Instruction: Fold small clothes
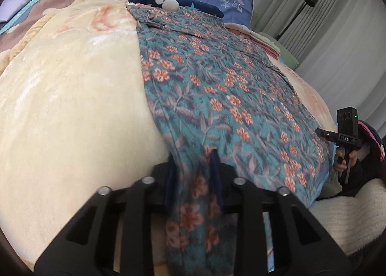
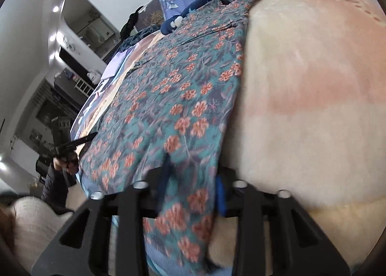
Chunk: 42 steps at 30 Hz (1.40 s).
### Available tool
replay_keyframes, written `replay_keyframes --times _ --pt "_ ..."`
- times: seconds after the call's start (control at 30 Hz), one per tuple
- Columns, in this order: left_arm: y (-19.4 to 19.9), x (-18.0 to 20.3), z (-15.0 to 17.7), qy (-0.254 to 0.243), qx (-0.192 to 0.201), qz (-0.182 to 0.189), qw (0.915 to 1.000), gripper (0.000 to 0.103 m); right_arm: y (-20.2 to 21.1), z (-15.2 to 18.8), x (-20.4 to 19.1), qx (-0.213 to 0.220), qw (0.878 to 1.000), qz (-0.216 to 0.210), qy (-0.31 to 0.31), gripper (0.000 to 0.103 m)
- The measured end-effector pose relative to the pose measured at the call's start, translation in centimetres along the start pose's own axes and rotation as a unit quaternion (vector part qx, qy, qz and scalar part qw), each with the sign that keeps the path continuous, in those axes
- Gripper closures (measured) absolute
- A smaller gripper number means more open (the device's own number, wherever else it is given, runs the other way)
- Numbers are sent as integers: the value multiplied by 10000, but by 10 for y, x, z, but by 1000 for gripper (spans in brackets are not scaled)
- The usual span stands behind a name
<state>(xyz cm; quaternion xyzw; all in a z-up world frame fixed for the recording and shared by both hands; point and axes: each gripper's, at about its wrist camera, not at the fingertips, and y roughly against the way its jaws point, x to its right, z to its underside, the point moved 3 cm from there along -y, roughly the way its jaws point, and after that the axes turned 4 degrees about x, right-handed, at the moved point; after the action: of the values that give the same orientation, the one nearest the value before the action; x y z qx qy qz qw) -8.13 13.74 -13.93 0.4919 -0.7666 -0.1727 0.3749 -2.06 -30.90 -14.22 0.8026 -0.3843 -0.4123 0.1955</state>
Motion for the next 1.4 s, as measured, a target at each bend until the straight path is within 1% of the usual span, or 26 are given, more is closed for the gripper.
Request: replay_keyframes --times 0.03,0.07,0.1,0.13,0.17,0.23,0.3,0.37,0.43,0.5,0.57,0.63,0.67,0.73,0.77,0.87,0.9,1.0,1.07,1.17,1.23,1.3,1.4 --pt "2 4 -6 -24 102 42 9999 101 -5 -5 -1 23 9999 -65 -111 100" --pt "6 9 -10 -40 221 68 9997 101 -6 -9 -4 75 9996 -178 -211 100" --pt "14 17 -19 -138 424 83 9990 101 -4 -15 -8 212 9992 -247 -222 101" --pt "22 23 -24 -205 586 117 9980 101 3 -22 -14 372 9988 -278 -161 101" --pt "35 31 -35 -278 845 202 9958 101 14 -33 -21 635 9973 -352 -74 101" --pt "58 48 -55 -472 1256 250 9906 101 42 -58 -33 1153 9915 -598 -20 101" --pt "79 65 -70 -666 1589 257 9847 101 68 -77 -43 1580 9847 -732 86 101" --pt "96 81 -77 -816 1856 344 9786 101 92 -91 -52 1935 9770 -876 168 101" --pt "117 99 -76 -938 2161 397 9710 101 113 -95 -58 2179 9703 -1021 238 101" --pt "135 111 -69 -888 2365 429 9666 101 140 -88 -68 2415 9633 -1103 386 101" --pt "153 122 -59 -805 2537 435 9629 100 164 -74 -80 2600 9587 -919 699 101" --pt "161 130 -52 -830 2642 382 9601 100 180 -63 -84 2707 9554 -744 920 101" --pt "162 132 -49 -823 2660 359 9598 100 185 -59 -84 2723 9551 -612 994 101" --pt "152 131 -49 -811 2582 388 9619 100 179 -56 -76 2643 9586 -412 979 101" --pt "145 129 -51 -773 2538 382 9634 100 168 -58 -68 2559 9619 -345 902 101" --pt "119 115 -61 -503 2272 284 9721 100 135 -69 -43 2311 9714 -312 442 101" --pt "109 109 -63 -448 2205 238 9741 100 127 -72 -36 2270 9729 -266 358 101" --pt "81 90 -81 -272 1983 107 9797 99 96 -93 -12 2102 9776 -19 81 101" --pt "62 75 -97 -128 1855 46 9825 99 75 -111 -1 1971 9804 2 10 101" --pt "35 54 -122 22 1739 -46 9847 99 40 -141 11 1762 9843 101 -81 101" --pt "13 35 -137 176 1651 -123 9860 99 23 -154 16 1667 9858 154 -122 101" --pt "-9 16 -145 377 1493 -180 9879 98 0 -167 29 1513 9878 277 -234 101" --pt "-52 -12 -143 717 1072 -256 9913 98 -29 -173 49 1174 9908 543 -399 101"
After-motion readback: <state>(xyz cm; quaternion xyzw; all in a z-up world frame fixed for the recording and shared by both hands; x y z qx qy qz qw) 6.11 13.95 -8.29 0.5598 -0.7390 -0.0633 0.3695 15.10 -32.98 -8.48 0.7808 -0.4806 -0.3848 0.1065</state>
